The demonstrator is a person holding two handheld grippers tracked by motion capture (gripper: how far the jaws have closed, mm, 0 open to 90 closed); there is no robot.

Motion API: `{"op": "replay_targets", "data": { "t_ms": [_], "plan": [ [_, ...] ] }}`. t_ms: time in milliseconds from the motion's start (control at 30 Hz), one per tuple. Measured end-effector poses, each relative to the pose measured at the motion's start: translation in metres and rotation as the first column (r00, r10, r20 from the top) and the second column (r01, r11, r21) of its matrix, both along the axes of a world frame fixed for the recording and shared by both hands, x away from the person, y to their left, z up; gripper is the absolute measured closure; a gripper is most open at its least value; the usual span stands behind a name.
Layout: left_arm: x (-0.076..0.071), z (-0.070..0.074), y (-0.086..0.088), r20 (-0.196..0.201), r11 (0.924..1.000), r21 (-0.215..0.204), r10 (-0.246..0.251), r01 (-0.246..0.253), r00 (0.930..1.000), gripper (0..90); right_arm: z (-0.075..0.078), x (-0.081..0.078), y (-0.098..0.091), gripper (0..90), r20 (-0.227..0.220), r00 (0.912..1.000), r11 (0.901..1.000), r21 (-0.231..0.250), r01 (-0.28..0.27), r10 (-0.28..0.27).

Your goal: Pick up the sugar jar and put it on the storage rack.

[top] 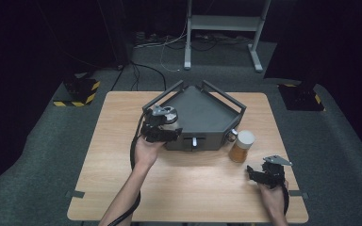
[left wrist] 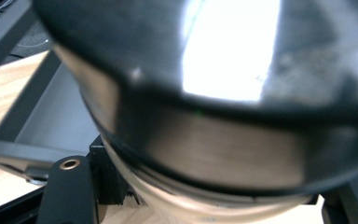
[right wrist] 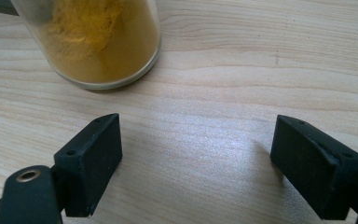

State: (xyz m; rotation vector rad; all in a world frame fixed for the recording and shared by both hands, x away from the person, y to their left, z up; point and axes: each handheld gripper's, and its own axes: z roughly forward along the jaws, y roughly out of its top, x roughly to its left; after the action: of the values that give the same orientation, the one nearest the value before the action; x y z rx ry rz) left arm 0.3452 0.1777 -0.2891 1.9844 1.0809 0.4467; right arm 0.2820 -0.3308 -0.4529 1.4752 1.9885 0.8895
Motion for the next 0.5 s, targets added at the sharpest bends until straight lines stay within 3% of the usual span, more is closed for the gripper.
{"op": "replay_targets", "data": {
  "t_ms": [200, 500],
  "plan": [
    [0.013, 0.005, -0.007, -0.001, 0.9999, 0.007, 0.011, -0.011, 0.9999, 31.7, 0.0, 0.0, 0.0, 16.5, 0.0, 1.0, 1.0, 0.0, 0.0, 0.0],
    [0.032, 0.0, -0.021, -0.01, 0.9976, 0.024, 0.066, -0.065, 0.9978, 31.6, 0.0, 0.0, 0.0, 16.5, 0.0, 1.0, 1.0, 0.0, 0.0, 0.0]
  ]
}}
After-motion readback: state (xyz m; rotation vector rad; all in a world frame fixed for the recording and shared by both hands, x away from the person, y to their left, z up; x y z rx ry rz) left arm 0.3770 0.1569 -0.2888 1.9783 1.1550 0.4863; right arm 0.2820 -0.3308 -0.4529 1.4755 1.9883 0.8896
